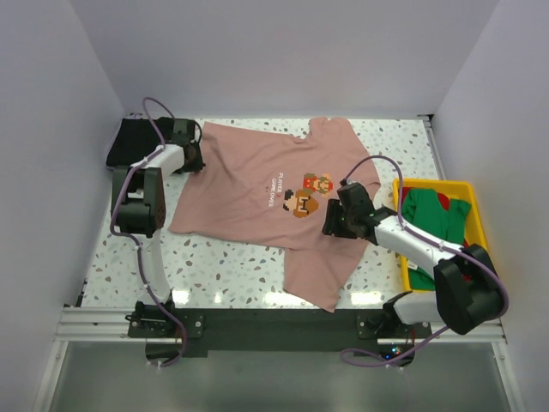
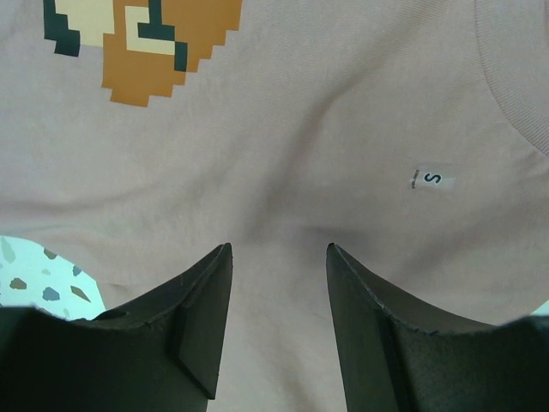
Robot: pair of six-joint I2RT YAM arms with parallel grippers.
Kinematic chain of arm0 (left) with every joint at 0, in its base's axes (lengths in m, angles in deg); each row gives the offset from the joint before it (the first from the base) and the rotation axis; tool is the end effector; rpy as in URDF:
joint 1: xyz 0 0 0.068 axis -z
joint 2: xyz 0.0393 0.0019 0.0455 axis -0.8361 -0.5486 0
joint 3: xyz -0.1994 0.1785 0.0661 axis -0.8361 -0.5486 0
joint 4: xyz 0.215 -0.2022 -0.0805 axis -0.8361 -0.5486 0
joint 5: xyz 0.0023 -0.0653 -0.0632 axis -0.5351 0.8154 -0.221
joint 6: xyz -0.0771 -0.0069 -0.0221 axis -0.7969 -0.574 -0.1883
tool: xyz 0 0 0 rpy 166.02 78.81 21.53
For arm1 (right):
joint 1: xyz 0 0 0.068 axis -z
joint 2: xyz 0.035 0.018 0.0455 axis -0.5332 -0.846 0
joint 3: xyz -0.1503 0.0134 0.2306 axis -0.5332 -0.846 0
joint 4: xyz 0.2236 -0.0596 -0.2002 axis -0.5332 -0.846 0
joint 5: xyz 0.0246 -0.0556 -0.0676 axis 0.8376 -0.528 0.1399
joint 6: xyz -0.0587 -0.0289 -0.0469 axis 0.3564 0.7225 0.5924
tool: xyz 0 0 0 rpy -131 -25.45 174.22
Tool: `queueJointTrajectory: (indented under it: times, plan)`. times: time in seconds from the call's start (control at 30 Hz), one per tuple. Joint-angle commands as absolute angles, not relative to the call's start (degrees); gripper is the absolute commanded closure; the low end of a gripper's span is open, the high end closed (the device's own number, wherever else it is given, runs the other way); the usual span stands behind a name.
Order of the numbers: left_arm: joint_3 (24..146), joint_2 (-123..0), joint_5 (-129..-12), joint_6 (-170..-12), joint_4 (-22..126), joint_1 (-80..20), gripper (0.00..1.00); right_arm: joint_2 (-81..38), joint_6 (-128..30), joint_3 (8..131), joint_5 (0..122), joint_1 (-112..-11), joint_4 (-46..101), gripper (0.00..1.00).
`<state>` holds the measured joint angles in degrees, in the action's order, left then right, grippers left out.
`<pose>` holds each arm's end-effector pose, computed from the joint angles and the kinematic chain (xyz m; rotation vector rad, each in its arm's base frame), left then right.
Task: Fold and stack the t-shirts
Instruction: Flatten the tshirt out
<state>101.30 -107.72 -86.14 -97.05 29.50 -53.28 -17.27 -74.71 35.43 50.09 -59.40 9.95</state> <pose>0.5212 -0.0225 0.1118 -0.3536 2.4799 0.0106 0.2840 0.1415 0.1364 0.1406 2.5415 0.3524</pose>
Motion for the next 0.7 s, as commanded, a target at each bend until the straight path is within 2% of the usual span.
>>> queueJointTrajectory:
  times: [0.0, 0.2, 0.4, 0.43, 0.47, 0.57, 0.67]
  plan:
    - [101.5, -107.4, -85.5, -96.0, 30.5, -53.3, 0.83, -15.1, -73.9, 34.7, 50.5, -58.8, 11.4, 0.48]
    - [101.4, -105.8, -85.5, -95.9, 30.5, -53.3, 0.97, -15.2, -73.9, 33.9, 50.9, -57.8, 11.6, 0.48]
    - [100.9, -105.1, -87.0, -96.0, 30.3, -53.4, 1.0, -14.7, -73.8, 33.6, 51.1, -57.4, 11.5, 0.48]
    - [101.0, -105.1, -87.2, -95.9, 29.9, -53.4, 0.99, -14.5, -73.7, 33.6, 51.1, -57.4, 11.5, 0.48]
    - [101.0, -105.0, -87.9, -95.9, 29.6, -53.4, 0.88, -14.4, -73.8, 33.6, 51.2, -57.4, 11.6, 0.48]
    - [100.4, -104.3, -88.7, -96.1, 29.2, -53.4, 0.71, -14.5, -73.7, 33.4, 51.4, -57.4, 11.6, 0.48]
    - [99.9, -103.6, -89.1, -96.1, 29.3, -53.6, 0.65, -14.3, -73.6, 33.2, 51.5, -57.3, 11.7, 0.48]
